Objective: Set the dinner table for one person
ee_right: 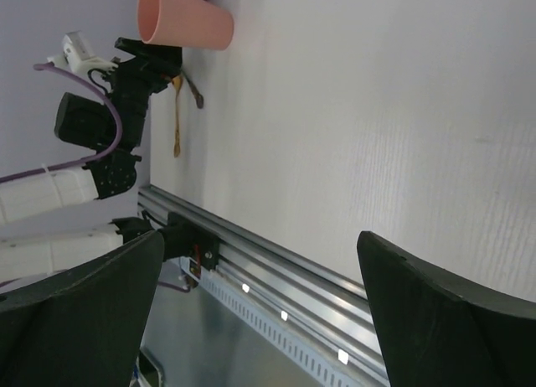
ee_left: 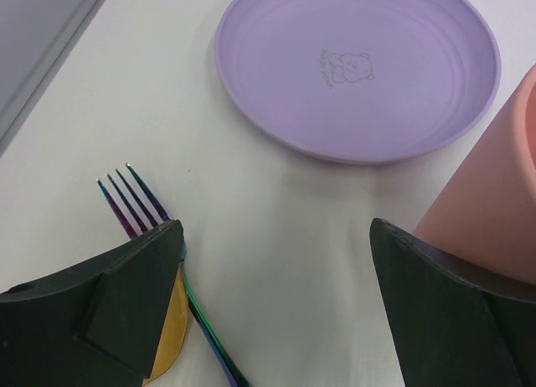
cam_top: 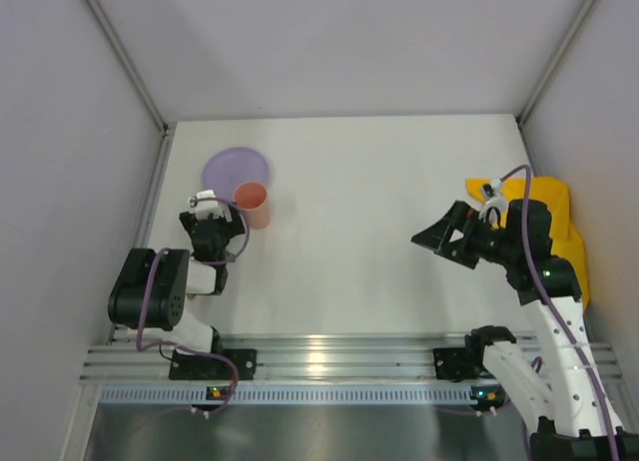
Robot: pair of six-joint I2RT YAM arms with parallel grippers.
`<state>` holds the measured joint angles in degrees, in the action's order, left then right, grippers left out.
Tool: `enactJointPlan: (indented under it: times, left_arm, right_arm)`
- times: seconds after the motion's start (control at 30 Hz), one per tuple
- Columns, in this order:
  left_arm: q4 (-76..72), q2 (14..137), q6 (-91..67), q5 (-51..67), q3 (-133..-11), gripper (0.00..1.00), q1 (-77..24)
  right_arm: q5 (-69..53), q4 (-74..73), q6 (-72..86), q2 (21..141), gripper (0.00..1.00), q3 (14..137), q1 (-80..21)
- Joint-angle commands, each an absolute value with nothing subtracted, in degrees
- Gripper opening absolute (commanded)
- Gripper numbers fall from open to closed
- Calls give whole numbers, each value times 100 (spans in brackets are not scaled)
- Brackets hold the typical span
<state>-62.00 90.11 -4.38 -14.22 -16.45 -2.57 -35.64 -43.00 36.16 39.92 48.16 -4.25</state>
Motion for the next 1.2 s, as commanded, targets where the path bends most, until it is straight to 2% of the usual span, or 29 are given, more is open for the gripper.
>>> enactJointPlan:
  times: [0.0,0.07,0.13,0.2,0.3,0.43,0.5,0.6,0.67,0.73,0.8,1.0,1.17]
  left_arm:
    - [-6093,8282,-466,-1573,-1617,98,-264]
    - [-5252,7485,-667,-1906,-1887,99,-264]
    - [-3469,6772,-659,-1977,-2500,98,-264]
    - [-1909,6461,-738,-1890,-2942,99,-264]
    - [-961,6109,-1053,-2064,-3593,98,-264]
    - [1013,5810,-1352,-1811,-4559,98,-264]
    - [1466,5740,-1397,-1451,-5131,98,-264]
    - [2169,5756,-2037,-1591,-5571,98,-229]
    - [2416,6063,-2416,-1024,-5695,98,-150]
    - [2487,6361,-2513,-56,-5722,98,-141]
    - [2627,6442,-2619,307,-5748,99,-149]
    - [3031,6258,-2637,457,-5835,99,-158]
    - [3708,6170,-2540,44,-6231,99,-167]
  right_arm:
    - [-3393,-4605,3446,4086,100,5211,-387]
    - [-3244,-4675,3349,4192,100,5325,-387]
    - [-2511,-5086,3235,4367,100,5501,-378]
    - [-1989,-5238,3260,4534,100,5572,-378]
    - [-1828,-5081,3462,5070,100,5695,-387]
    - [-802,-5089,3647,6168,99,6327,-378]
    - [-110,-5159,3534,6807,99,6775,-352]
    - [727,-5501,3463,7581,99,7329,-176]
    - [1212,-5563,3393,7882,99,7496,-44]
    - [1143,-5581,3410,8217,99,7497,420]
    - [1064,-5537,3454,8366,99,7392,632]
    - [757,-4897,3367,9007,96,6628,1248]
    - [510,-4238,3191,9544,83,6372,1345]
